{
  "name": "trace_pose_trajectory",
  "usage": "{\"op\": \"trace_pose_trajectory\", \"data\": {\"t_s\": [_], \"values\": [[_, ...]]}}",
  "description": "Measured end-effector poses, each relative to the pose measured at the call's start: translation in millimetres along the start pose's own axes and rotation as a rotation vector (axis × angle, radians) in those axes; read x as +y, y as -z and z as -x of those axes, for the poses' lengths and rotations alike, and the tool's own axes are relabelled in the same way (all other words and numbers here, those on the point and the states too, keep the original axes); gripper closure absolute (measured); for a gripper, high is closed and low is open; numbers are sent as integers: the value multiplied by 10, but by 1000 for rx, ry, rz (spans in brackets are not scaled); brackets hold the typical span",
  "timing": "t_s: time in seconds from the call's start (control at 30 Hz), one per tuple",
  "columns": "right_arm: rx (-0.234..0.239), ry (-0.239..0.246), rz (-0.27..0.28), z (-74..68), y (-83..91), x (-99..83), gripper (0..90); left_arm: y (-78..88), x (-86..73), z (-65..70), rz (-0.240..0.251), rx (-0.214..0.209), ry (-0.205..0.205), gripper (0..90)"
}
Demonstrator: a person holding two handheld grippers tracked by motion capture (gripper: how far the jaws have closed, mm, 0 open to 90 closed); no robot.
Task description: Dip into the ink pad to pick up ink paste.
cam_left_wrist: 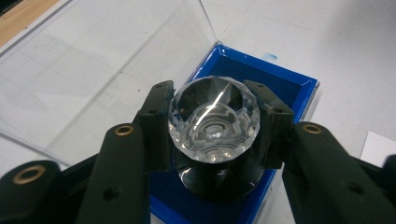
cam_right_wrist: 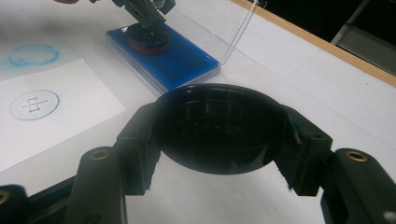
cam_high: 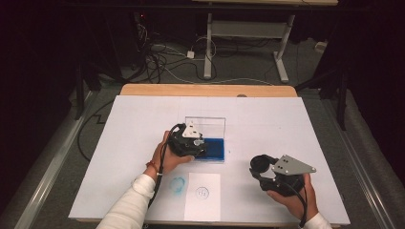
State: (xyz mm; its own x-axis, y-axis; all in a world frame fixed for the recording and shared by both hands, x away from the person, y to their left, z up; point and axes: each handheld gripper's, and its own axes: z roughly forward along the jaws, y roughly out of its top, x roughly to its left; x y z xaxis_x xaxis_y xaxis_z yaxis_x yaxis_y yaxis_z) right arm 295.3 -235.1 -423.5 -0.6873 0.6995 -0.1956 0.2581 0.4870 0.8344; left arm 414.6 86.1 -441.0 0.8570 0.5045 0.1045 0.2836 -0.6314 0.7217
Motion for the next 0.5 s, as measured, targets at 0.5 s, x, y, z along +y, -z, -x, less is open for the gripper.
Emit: {"op": "trace_pose_trajectory", "data": {"t_s": [0.5], "values": [[7, -13, -4, 18, -29, -5, 387, -1, -10, -12, 6, -11, 14, 547]]}}
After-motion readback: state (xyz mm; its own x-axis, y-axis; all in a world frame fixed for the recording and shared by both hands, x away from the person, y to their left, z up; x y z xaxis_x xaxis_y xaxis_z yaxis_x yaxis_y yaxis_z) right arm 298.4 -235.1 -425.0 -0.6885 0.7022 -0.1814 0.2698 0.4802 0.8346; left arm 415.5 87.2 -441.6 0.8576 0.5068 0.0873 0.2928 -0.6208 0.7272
